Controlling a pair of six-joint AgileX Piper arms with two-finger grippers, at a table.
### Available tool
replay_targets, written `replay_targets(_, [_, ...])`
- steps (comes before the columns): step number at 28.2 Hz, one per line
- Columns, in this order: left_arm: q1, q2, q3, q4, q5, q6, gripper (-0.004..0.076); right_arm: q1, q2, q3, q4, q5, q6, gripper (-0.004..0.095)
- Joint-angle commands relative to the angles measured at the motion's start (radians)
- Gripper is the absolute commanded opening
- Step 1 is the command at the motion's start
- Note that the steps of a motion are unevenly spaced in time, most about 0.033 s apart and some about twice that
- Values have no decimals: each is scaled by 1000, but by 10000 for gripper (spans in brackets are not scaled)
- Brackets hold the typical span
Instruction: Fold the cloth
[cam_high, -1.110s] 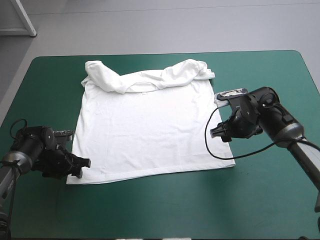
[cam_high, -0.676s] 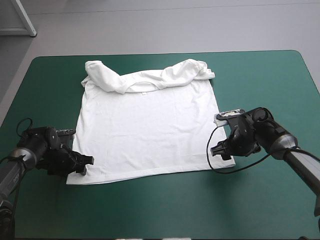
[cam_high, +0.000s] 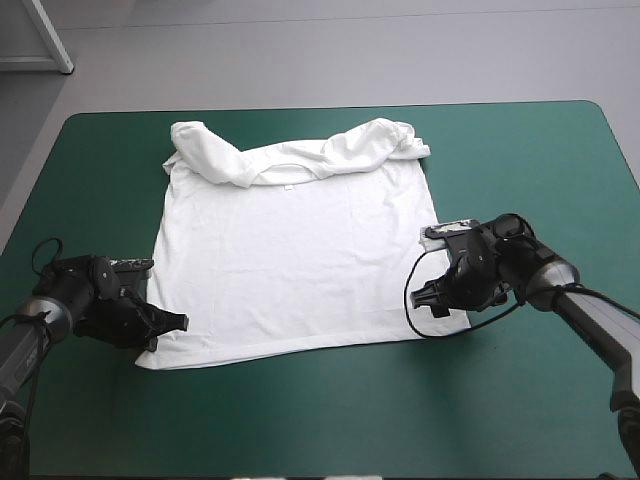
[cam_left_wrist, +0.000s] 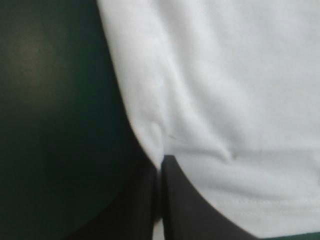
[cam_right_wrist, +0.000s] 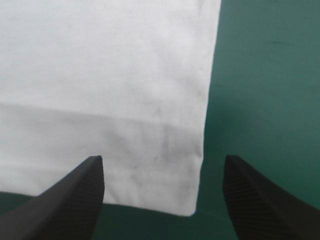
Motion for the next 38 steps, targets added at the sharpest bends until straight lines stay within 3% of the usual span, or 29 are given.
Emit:
replay_targets(1, [-8, 30, 39, -73, -14, -2, -8, -8, 46, -21, 4, -30, 4, 632])
replay_targets(5, [-8, 30, 39, -73, -16, 1, -8, -8, 110, 31, 31, -92, 12, 556])
replay_targets(8, [-8, 26, 39, -73, -37, 16, -9, -8, 106, 119, 105, -172, -38, 354])
replay_targets(12, [-8, -15, 20, -71, -75, 16, -9, -8, 78, 177, 187, -245, -116, -23])
replay_targets(22, [-8, -211, -269, -66, 15, 16, -9, -8, -161, 10, 102, -193, -100, -19])
replay_targets(30, [-8, -259, -711, -31, 121, 22, -9, -8, -267, -421, -82, -68, -12, -19])
replay_targets(38, [-8, -259, -1113, -27, 76, 22, -9, -8, -267, -836, -197, -47, -12, -18])
